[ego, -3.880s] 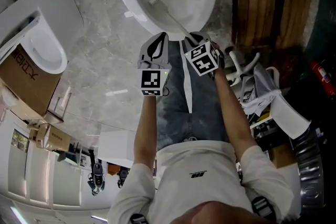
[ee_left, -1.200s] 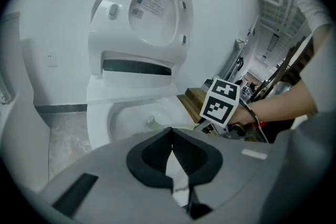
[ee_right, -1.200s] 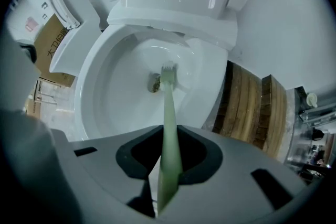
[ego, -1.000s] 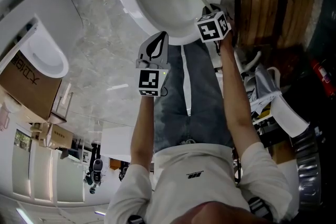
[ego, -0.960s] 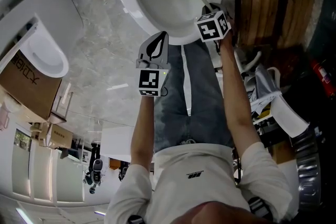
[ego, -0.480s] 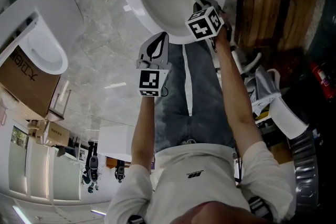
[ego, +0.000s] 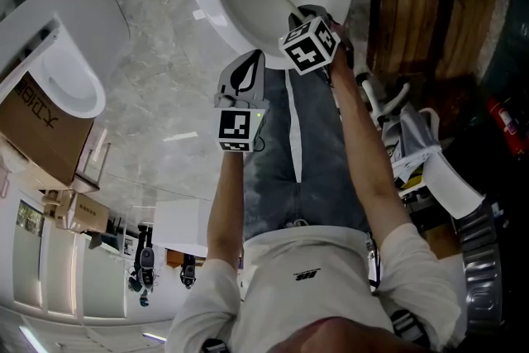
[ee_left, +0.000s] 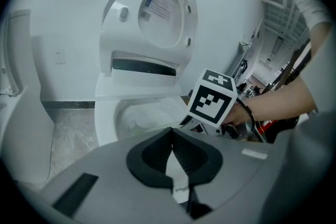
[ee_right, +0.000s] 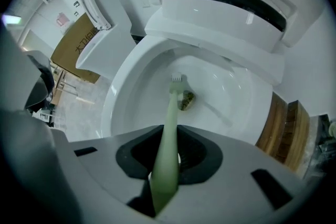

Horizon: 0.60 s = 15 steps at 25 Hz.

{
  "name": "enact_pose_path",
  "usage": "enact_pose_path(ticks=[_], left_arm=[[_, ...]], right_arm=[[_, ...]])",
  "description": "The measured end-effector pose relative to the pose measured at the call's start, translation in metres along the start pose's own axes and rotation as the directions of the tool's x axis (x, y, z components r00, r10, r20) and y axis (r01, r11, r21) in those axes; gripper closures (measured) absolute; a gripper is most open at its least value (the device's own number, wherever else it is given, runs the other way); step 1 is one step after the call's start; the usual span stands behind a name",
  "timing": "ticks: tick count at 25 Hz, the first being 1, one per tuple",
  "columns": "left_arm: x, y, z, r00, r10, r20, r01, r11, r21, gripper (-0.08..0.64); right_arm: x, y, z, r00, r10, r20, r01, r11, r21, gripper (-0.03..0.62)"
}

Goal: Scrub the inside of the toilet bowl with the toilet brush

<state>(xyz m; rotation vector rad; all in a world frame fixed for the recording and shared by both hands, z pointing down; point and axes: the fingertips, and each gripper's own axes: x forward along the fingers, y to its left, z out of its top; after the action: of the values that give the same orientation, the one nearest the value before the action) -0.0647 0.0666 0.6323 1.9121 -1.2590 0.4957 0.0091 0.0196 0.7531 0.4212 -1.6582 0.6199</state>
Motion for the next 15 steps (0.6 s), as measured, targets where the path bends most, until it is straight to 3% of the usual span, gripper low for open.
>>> enact_pose_path(ticks=[15], left_arm=[[-0.006, -0.007, -0.005, 1.0, 0.002, 0.006, -0.002, 1.0, 0.008, 0.551]], right_arm=[[-0.031, 0.05, -0.053, 0.994, 0.111, -0.015, -0.111, 0.994, -0.006, 0.531]])
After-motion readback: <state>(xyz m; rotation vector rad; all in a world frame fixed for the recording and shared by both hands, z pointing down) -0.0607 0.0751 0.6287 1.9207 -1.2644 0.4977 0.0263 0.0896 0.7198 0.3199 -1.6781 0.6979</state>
